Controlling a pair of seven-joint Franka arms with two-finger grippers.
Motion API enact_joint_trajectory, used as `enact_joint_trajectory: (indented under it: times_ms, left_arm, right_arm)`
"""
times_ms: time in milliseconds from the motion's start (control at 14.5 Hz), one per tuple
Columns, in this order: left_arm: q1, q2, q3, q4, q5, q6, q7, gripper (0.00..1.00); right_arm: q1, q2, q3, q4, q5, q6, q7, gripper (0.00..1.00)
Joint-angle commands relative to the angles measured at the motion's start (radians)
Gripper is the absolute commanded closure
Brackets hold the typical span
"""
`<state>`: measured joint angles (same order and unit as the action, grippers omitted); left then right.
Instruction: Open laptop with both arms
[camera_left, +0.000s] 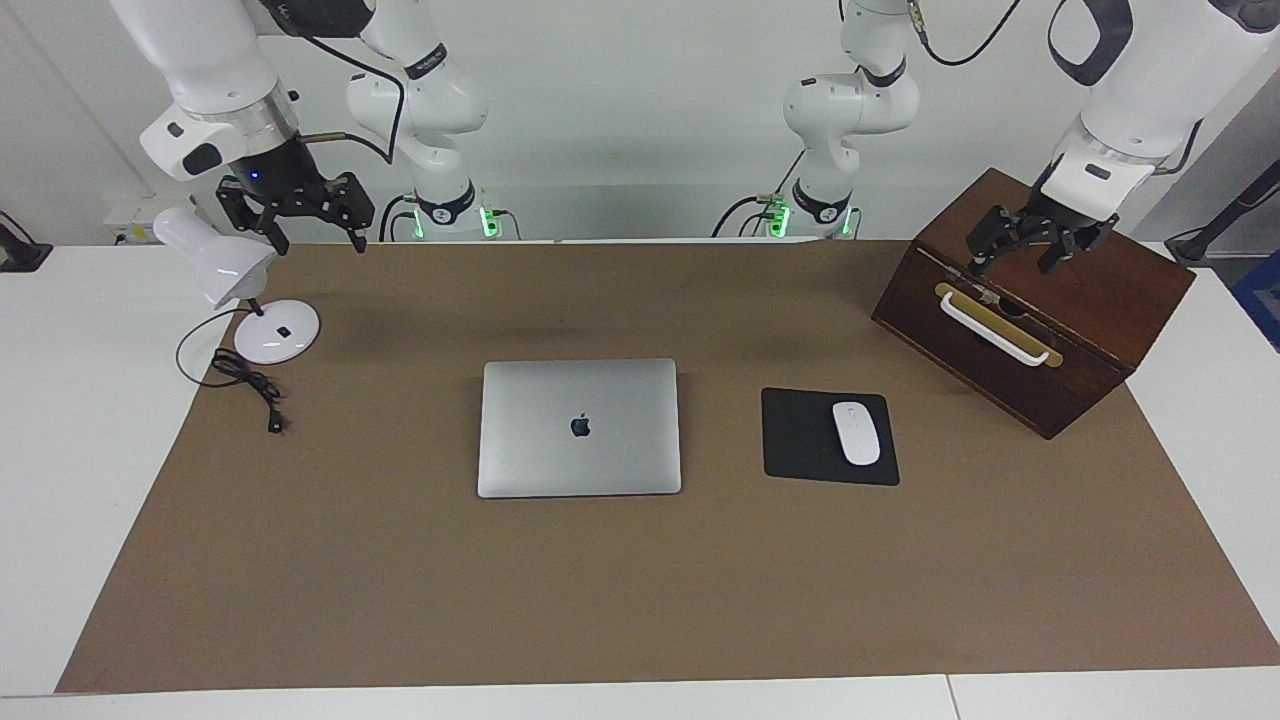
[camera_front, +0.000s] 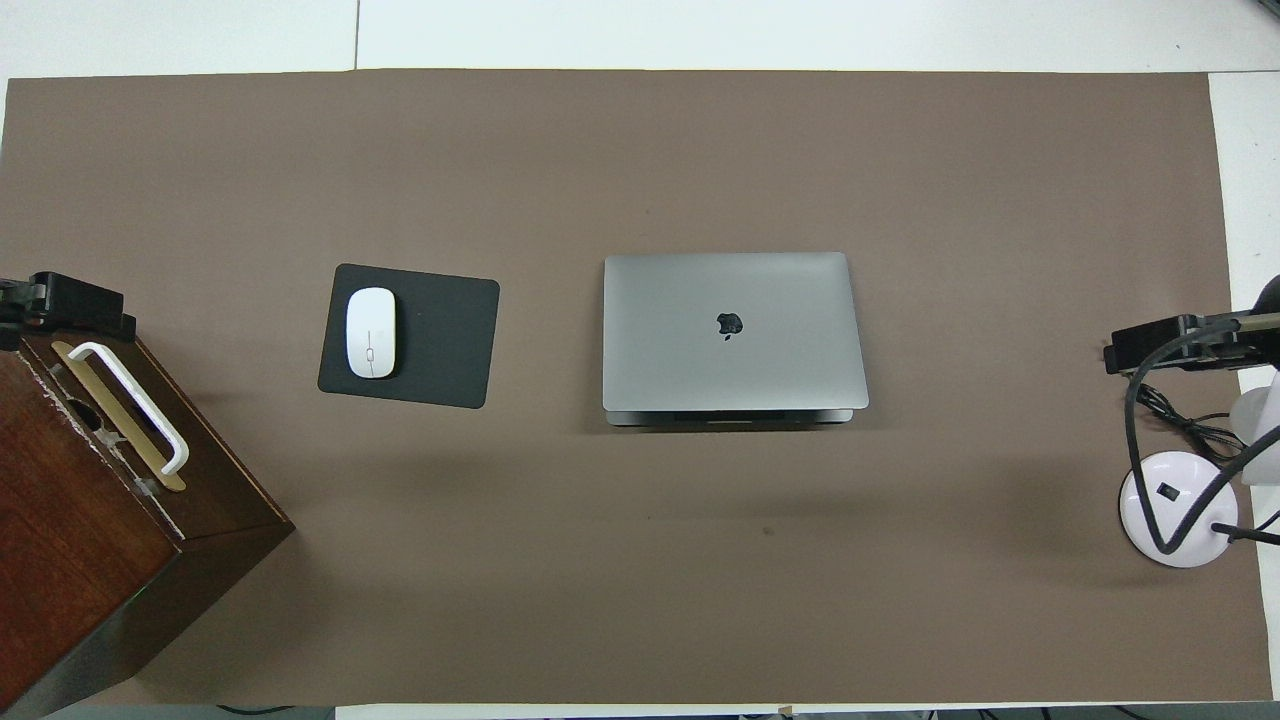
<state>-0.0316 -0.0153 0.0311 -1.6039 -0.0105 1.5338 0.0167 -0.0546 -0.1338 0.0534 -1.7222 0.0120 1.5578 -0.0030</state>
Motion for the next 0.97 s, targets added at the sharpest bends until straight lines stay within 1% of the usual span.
enact_joint_trajectory:
  times_ms: [0,276,621,897]
  left_arm:
    - [0.013,-0.011,-0.007,-0.016,-0.015,0.006,-0.001,0.0]
    - [0.013,-0.012,-0.007,-0.016,-0.016,0.006,-0.003,0.0]
    - [0.013,-0.012,-0.007,-0.014,-0.016,0.005,-0.006,0.0]
    - [0.013,-0.014,-0.007,-0.018,-0.016,0.005,-0.001,0.0]
  right_arm:
    - [-0.005,-0.029,0.0,-0.034,0.014,0.011,-0.017,0.0]
    - [-0.021,-0.03,-0.017,-0.027,0.011,0.002,-0.037,0.0]
    - [-0.03,-0.047,-0.073,-0.022,0.011,-0.041,-0.035,0.0]
    - [-0.048,-0.046,-0.076,-0.002,0.013,-0.03,-0.025,0.0]
